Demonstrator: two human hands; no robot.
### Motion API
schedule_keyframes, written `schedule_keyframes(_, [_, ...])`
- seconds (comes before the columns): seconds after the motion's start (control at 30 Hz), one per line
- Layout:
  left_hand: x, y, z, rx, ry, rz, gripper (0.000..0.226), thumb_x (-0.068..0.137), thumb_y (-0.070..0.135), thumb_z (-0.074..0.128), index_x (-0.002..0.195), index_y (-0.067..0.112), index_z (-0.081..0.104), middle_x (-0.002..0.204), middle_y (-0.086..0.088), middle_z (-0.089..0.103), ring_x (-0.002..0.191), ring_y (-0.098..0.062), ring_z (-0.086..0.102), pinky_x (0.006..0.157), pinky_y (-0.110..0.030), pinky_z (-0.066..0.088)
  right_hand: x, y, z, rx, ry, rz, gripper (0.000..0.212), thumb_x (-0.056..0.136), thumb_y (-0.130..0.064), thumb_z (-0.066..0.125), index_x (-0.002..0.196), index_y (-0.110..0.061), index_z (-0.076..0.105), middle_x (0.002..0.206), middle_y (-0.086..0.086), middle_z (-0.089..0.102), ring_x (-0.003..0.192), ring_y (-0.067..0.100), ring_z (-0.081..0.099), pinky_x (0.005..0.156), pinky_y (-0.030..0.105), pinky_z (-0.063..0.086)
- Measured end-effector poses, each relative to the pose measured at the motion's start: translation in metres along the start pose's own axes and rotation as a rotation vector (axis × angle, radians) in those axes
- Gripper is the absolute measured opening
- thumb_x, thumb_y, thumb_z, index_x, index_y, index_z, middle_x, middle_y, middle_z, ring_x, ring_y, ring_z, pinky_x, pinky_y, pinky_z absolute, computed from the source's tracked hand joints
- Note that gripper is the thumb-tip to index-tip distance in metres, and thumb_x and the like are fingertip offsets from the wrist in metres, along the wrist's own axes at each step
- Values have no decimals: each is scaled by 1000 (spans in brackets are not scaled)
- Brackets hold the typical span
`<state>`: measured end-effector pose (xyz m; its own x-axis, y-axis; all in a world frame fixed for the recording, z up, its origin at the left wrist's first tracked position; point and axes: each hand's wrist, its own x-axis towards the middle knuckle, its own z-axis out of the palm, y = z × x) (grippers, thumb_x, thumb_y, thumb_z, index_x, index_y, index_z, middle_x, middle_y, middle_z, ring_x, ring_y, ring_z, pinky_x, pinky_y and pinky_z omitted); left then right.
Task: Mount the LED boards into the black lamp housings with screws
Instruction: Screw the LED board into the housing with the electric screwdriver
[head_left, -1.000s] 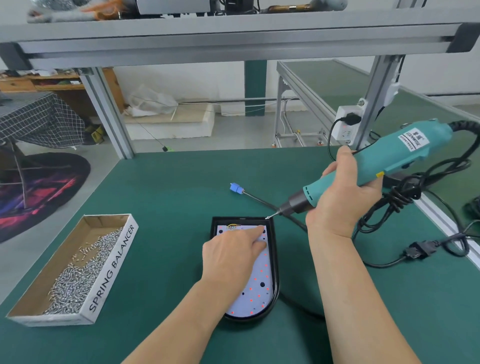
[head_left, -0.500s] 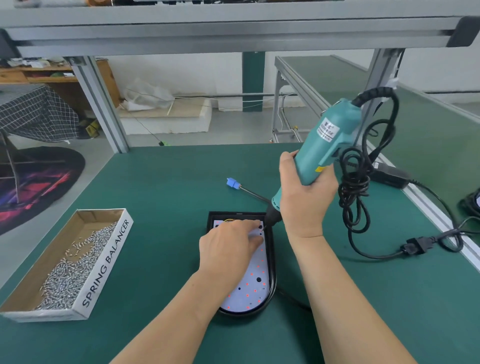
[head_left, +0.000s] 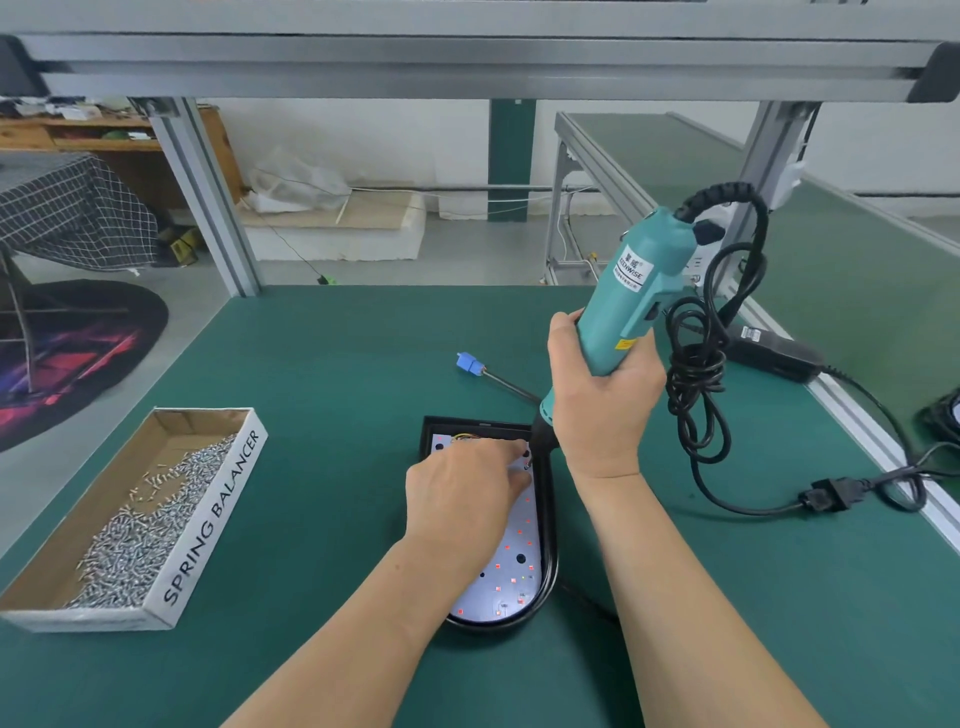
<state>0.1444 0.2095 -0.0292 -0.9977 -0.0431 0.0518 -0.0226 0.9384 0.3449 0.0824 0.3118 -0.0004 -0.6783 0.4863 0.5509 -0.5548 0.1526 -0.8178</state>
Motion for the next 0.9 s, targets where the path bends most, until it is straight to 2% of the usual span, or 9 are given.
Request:
schedule_keyframes(0.1, [0, 2, 1, 20, 11, 3, 25, 99, 40, 48, 119, 41, 62, 102, 5, 70, 88, -19, 61, 65, -27, 38, 1, 2, 0, -6, -8, 3, 20, 83, -22, 72, 78, -8, 58, 63, -6, 58, 56, 12, 55, 58, 26, 47])
schedule_keyframes(0.2, [0, 2, 1, 27, 14, 11, 25, 100, 41, 47, 119, 40, 62, 101, 5, 70, 91, -19, 62, 67, -28, 42, 1, 3, 1, -7, -11, 22, 21, 83, -23, 72, 76, -10, 57, 61, -8, 56, 54, 14, 53, 57, 32, 47])
schedule_keyframes(0.3, [0, 2, 1, 32, 23, 23, 25, 100, 41, 46, 118, 38, 63, 98, 4, 70, 84, -19, 57, 68, -28, 44, 2, 4, 3, -8, -14, 27, 24, 82, -25, 72, 76, -9, 56, 60, -9, 55, 54, 16, 52, 57, 38, 49])
schedule_keyframes(0.4, [-1, 3, 1, 44, 46, 25, 23, 100, 43, 47, 112, 36, 65, 93, 4, 68, 75, -18, 47, 63, -27, 37, 3, 4, 7, -14, -37, 36, 28, 81, -26, 71, 74, -7, 52, 59, -4, 52, 54, 23, 50, 56, 44, 48])
schedule_keyframes(0.53, [-1, 2, 2, 63, 64, 20, 21, 99, 47, 46, 98, 33, 63, 73, 6, 52, 72, -19, 46, 58, -27, 29, 2, 5, 11, -6, -113, 62, 30, 80, -32, 68, 69, -21, 43, 55, -9, 46, 51, 21, 44, 51, 39, 44])
schedule_keyframes(0.63, [0, 1, 4, 84, 66, 25, 21, 99, 47, 46, 93, 34, 61, 65, 7, 43, 70, -19, 45, 57, -27, 28, 2, 7, 11, -2, -129, 119, 31, 78, -33, 68, 68, -21, 42, 55, -6, 47, 51, 20, 43, 51, 36, 43])
schedule_keyframes(0.77, [0, 3, 4, 81, 74, 38, 19, 99, 45, 47, 100, 34, 63, 74, 6, 51, 72, -19, 47, 59, -27, 31, 3, 5, 8, 12, -123, 139, 31, 79, -27, 69, 67, -19, 42, 54, -9, 45, 49, 15, 41, 50, 31, 40])
schedule_keyframes(0.9, [0, 3, 2, 40, 51, 30, 20, 98, 41, 48, 108, 36, 64, 86, 4, 64, 75, -20, 48, 62, -27, 34, 5, -5, -2, 44, -126, 130, 21, 82, -24, 72, 72, -18, 56, 59, -13, 55, 54, 10, 51, 58, 26, 44])
